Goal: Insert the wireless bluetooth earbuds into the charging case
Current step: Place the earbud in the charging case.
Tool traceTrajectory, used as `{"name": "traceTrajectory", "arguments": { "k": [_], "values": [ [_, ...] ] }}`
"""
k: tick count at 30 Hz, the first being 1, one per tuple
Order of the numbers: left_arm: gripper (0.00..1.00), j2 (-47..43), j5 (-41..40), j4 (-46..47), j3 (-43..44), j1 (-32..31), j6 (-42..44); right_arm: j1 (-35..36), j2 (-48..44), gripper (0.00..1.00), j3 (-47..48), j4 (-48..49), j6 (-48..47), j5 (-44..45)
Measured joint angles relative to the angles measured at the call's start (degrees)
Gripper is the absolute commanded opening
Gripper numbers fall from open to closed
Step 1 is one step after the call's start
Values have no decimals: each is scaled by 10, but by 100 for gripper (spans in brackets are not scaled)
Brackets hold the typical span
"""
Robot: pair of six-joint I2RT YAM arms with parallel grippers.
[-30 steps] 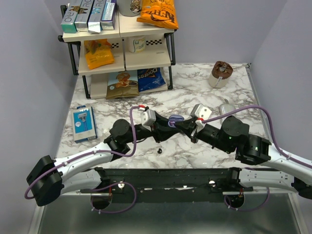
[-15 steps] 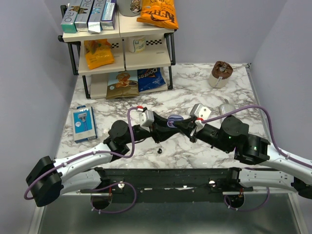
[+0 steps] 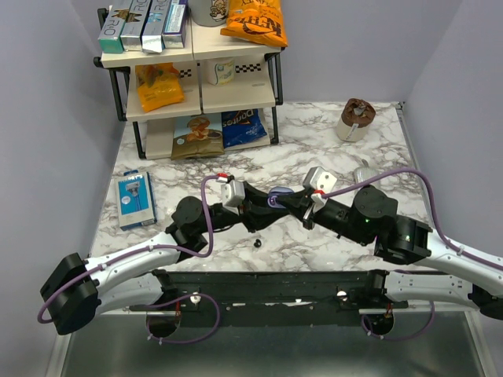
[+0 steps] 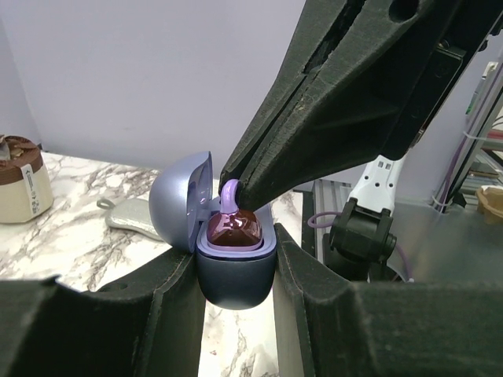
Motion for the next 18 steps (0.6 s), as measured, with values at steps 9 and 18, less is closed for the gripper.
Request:
{"name": "traceTrajectory", "arguments": {
  "k": [9, 18],
  "values": [
    [0, -3, 0, 3, -3, 0, 2, 0, -3, 1, 0, -4, 4, -4],
    [0, -3, -1, 8, -3, -1, 5, 0, -10, 12, 0, -14, 11, -8]
  ]
}}
